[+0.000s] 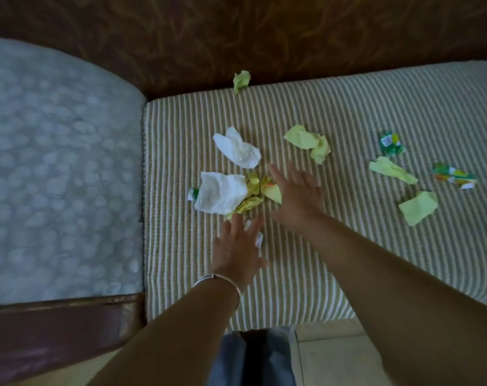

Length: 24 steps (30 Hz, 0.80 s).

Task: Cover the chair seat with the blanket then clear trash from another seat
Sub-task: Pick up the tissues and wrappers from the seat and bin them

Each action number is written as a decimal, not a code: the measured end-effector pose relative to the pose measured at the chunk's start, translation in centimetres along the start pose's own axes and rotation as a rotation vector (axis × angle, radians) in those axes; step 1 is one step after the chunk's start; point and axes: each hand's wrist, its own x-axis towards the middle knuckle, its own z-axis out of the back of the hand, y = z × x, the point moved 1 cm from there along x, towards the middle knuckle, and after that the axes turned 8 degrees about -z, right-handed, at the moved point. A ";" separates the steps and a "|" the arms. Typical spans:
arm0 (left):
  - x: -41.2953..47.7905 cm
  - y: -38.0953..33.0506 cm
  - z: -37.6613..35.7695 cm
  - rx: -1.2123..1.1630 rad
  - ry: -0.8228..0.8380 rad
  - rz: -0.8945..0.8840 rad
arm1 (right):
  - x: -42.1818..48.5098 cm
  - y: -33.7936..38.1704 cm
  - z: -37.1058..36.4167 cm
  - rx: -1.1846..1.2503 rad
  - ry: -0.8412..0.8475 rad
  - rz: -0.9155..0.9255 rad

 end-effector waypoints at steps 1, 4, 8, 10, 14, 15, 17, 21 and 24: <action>0.2 0.0 -0.1 -0.007 -0.012 -0.021 | 0.3 0.3 0.0 0.001 -0.010 0.021; 1.3 0.5 -0.3 -0.101 -0.023 -0.022 | 1.5 0.6 -0.7 -0.022 0.015 0.044; 2.1 1.2 -0.1 -0.163 -0.101 -0.099 | 2.4 0.5 -1.5 -0.053 -0.141 0.050; 2.5 1.3 0.4 -0.163 -0.195 -0.158 | 2.7 0.5 -1.4 -0.029 -0.205 0.038; 4.0 1.4 1.7 -0.109 -0.325 -0.162 | 3.8 0.8 -0.1 0.117 -0.264 -0.087; 4.4 1.6 2.0 -0.116 -0.318 -0.119 | 4.2 0.9 0.3 0.208 -0.274 -0.117; 5.2 2.2 2.3 -0.119 -0.243 -0.028 | 4.9 1.6 0.8 0.390 -0.306 -0.124; 5.8 3.3 2.0 -0.114 -0.176 0.023 | 5.8 3.6 0.0 0.514 -0.252 -0.013; 5.8 3.7 1.6 -0.122 -0.183 -0.021 | 6.5 4.3 -2.2 0.416 -0.101 0.063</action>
